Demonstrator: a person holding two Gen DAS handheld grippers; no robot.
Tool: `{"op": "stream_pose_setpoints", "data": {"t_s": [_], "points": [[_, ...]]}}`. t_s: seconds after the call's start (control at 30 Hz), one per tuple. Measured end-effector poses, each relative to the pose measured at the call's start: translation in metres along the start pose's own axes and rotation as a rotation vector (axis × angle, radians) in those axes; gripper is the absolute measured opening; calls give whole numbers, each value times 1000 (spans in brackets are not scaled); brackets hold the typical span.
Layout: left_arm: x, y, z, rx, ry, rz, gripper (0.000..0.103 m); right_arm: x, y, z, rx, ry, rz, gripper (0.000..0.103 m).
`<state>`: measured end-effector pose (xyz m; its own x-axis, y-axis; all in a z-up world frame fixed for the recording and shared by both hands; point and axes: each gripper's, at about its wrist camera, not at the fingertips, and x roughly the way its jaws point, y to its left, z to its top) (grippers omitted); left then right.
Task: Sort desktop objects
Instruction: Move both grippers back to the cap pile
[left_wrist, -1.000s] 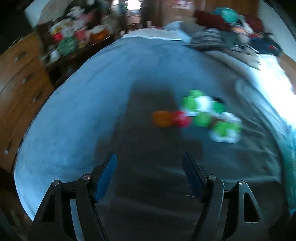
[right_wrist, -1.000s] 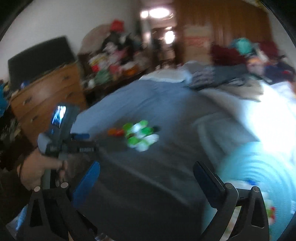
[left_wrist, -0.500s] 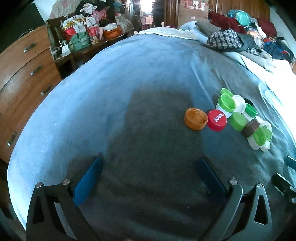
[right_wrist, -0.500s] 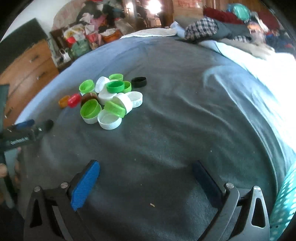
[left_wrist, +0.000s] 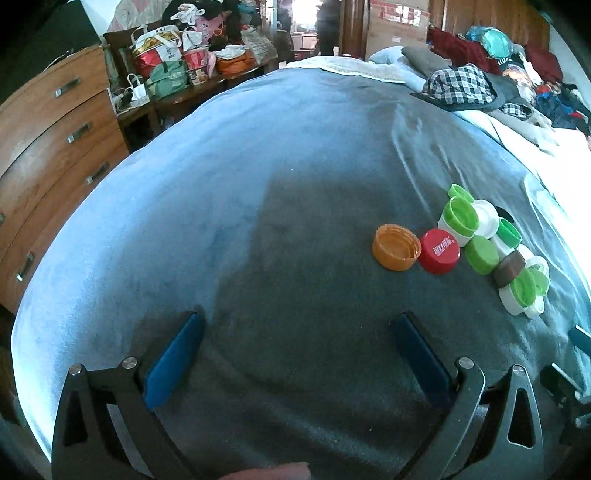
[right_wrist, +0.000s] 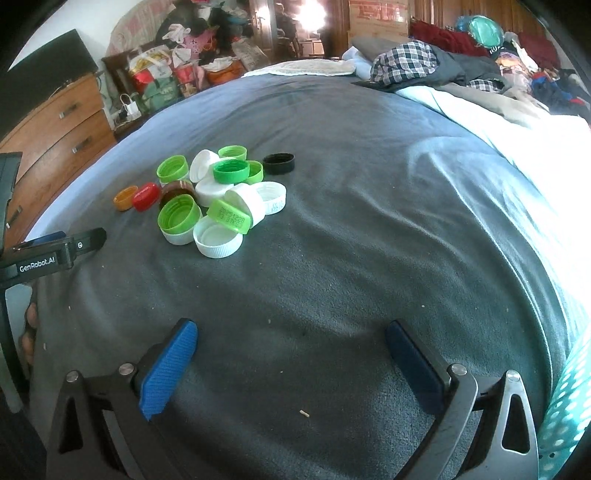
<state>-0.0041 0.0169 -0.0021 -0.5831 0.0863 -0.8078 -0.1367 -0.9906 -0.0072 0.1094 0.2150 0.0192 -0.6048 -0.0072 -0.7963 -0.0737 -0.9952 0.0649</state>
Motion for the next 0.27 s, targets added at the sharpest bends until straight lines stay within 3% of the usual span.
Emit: {"op": "stream_pose_setpoints", "data": {"t_s": [0.27], "points": [[1, -2, 3, -7, 1, 17, 102, 0, 0, 0, -1, 1, -1, 103]]}}
